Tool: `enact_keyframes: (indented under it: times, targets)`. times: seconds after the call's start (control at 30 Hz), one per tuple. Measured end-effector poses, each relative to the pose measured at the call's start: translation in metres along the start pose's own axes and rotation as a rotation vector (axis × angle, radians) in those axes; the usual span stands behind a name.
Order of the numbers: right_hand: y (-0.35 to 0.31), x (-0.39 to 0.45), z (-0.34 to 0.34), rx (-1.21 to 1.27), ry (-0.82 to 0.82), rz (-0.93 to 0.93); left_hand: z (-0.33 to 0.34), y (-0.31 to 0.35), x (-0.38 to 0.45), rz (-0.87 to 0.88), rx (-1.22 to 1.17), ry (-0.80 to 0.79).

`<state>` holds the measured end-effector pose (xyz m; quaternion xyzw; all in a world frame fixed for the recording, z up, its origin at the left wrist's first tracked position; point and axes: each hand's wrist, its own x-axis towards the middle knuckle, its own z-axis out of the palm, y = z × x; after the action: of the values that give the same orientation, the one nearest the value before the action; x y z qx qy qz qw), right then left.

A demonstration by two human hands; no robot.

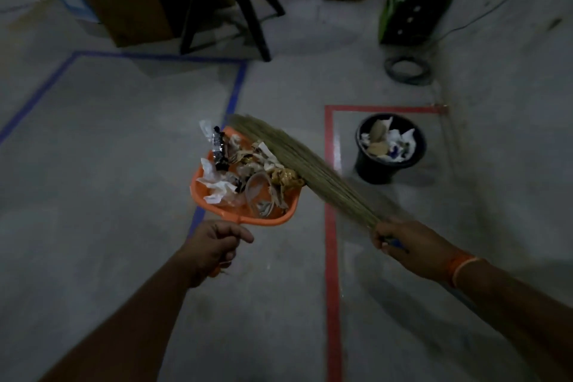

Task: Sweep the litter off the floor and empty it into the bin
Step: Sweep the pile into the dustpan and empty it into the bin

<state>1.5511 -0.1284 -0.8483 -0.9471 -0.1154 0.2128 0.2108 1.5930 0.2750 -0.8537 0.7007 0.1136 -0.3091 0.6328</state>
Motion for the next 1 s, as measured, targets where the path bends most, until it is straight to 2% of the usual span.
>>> enact_keyframes:
  times: [0.3, 0.43, 0.53, 0.67, 0.8, 1.0]
  targets:
    - [0.174, 0.018, -0.09, -0.018, 0.157, 0.167, 0.156, 0.109, 0.2, 0.003, 0.168, -0.198]
    - [0.24, 0.05, -0.095, 0.01, 0.201, 0.241, 0.206, 0.128, 0.278, -0.002, 0.251, -0.196]
    - [0.277, 0.066, -0.083, 0.026, 0.176, 0.312, 0.236, 0.122, 0.324, -0.025, 0.305, -0.191]
    - [0.31, 0.071, -0.065, 0.113, 0.179, 0.355, 0.266, 0.113, 0.358, -0.057, 0.416, -0.176]
    - [0.334, 0.065, -0.053, 0.064, 0.186, 0.391, 0.293, 0.113, 0.366, -0.084, 0.457, -0.179]
    - [0.356, 0.054, -0.052, 0.109, 0.239, 0.37, 0.319, 0.113, 0.378, -0.056, 0.51, -0.062]
